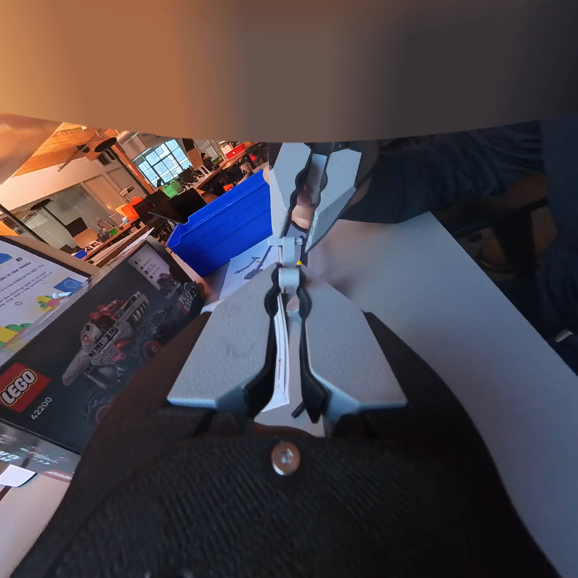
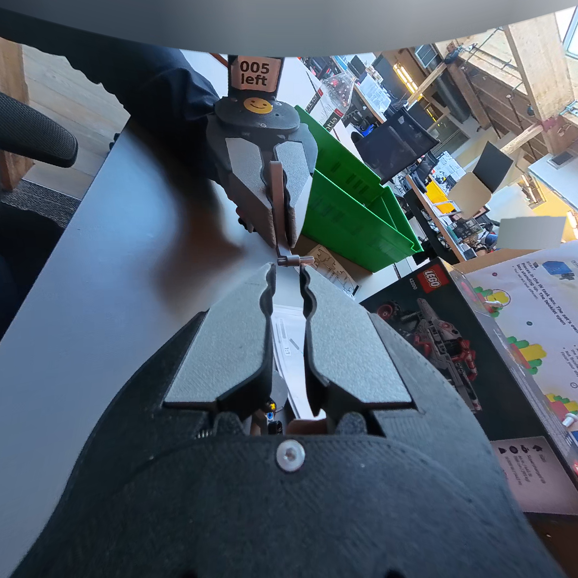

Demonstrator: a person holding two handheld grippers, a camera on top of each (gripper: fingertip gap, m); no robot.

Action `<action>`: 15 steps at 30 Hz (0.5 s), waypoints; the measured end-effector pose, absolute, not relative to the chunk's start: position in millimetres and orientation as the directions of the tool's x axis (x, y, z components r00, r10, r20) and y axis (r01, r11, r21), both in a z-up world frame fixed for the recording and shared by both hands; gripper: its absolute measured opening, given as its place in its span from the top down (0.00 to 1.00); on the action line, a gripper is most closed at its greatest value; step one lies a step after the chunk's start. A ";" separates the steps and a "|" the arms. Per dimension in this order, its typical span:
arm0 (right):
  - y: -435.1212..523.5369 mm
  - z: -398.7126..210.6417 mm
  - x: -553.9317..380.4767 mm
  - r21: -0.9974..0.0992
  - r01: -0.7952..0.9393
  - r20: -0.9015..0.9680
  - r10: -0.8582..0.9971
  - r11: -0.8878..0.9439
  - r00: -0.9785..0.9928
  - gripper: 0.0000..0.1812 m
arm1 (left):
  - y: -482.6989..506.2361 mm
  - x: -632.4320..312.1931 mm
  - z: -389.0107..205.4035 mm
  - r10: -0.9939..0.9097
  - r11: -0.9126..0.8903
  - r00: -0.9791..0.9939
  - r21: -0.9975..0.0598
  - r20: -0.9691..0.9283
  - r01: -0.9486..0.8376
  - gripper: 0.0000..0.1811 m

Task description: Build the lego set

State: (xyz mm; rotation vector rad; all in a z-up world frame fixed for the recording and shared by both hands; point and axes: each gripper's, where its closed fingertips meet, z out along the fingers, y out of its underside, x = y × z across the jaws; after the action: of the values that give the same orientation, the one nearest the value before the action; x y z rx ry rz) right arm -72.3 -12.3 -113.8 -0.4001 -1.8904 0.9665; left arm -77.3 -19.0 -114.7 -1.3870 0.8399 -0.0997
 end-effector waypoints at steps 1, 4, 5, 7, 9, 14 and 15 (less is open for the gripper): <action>-11.3 -114.0 -73.0 -0.758 -0.118 0.604 0.623 0.641 -0.496 0.93 | -18.1 -78.3 -115.4 -0.523 0.221 0.717 -0.886 -0.461 -0.409 0.96; -9.5 -115.6 -74.1 -0.750 -0.110 0.612 0.620 0.653 -0.490 0.94 | -16.2 -80.0 -118.4 -0.521 0.204 0.719 -0.886 -0.459 -0.417 0.96; -8.9 -116.5 -74.6 -0.747 -0.106 0.613 0.620 0.656 -0.490 0.94 | -15.8 -80.3 -118.8 -0.521 0.201 0.720 -0.886 -0.457 -0.417 0.96; -8.6 -117.5 -74.9 -0.748 -0.102 0.611 0.620 0.656 -0.492 0.93 | -16.1 -80.0 -119.7 -0.527 0.198 0.718 -0.887 -0.455 -0.417 0.96; -8.5 -118.5 -74.7 -0.748 -0.098 0.609 0.619 0.657 -0.496 0.94 | -16.0 -79.8 -120.9 -0.533 0.190 0.717 -0.890 -0.448 -0.414 0.96; -8.0 -122.1 -74.0 -0.735 -0.087 0.615 0.607 0.673 -0.503 0.94 | -15.9 -79.1 -123.9 -0.544 0.178 0.713 -0.891 -0.442 -0.417 0.96; -7.9 -122.4 -73.9 -0.732 -0.086 0.617 0.605 0.675 -0.503 0.94 | -15.9 -78.9 -124.2 -0.547 0.176 0.714 -0.894 -0.438 -0.413 0.97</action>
State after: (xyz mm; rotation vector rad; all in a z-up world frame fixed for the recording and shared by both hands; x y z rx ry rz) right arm -73.9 -7.9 -122.4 -0.4050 -1.9235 0.9002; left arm -78.9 -15.9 -124.2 -1.4434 0.8459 -0.1129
